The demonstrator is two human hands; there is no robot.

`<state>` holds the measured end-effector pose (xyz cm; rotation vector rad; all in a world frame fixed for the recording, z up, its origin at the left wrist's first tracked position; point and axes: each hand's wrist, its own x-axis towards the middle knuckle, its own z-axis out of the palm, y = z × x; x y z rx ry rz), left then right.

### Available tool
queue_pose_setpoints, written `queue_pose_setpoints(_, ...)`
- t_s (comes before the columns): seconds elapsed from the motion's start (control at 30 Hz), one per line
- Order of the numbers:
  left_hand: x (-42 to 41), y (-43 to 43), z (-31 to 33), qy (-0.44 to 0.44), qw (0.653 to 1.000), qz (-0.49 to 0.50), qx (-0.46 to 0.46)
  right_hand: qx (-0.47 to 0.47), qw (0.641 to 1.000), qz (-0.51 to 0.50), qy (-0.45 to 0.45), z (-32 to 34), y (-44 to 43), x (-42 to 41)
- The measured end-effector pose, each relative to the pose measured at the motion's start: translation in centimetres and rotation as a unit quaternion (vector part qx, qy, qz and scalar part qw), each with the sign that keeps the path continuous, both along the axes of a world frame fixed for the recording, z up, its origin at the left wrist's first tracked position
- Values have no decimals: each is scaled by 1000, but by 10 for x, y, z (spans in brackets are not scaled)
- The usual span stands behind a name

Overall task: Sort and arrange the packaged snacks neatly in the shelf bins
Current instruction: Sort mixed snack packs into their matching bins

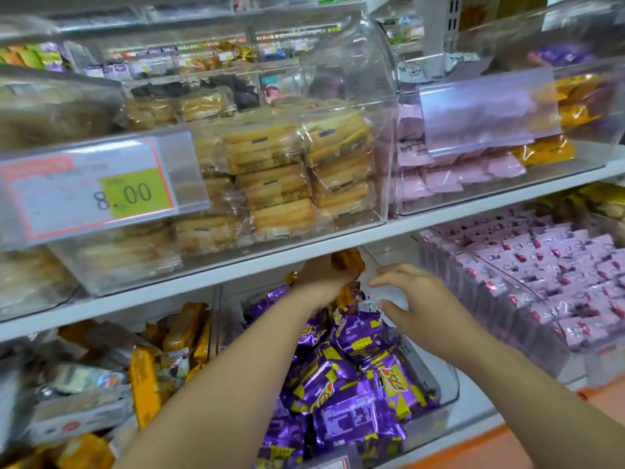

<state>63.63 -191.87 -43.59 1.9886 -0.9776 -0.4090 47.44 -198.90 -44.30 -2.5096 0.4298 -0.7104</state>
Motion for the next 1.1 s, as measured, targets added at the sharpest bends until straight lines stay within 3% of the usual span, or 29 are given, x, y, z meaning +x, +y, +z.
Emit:
queue_pose_setpoints(0.13,0,36,13,142,979,127,-76,-19,1000,16,-18,12,25,2)
queue_pose_setpoints(0.3,-21,88,29,272,942,122,-151,-6,998,60,-19,17,73,5)
queue_pose_setpoints(0.47,-39,144,35,272,935,128,-189,32,994,101,-18,19,127,10)
queue_pose_setpoints(0.67,-38,224,47,296,920,148,-212,-6,985,172,4,29,187,21)
queue_pose_setpoints(0.8,-31,276,54,290,916,147,-234,21,977,214,-5,32,228,36)
queue_pose_setpoints(0.93,-18,316,54,241,921,178,-248,-8,978,208,-18,26,264,58)
queue_pose_setpoints(1.0,-6,336,52,114,948,220,-199,-19,982,183,-32,21,274,71)
queue_pose_setpoints(1.1,4,365,49,-98,965,240,-34,-16,992,118,-43,15,276,88)
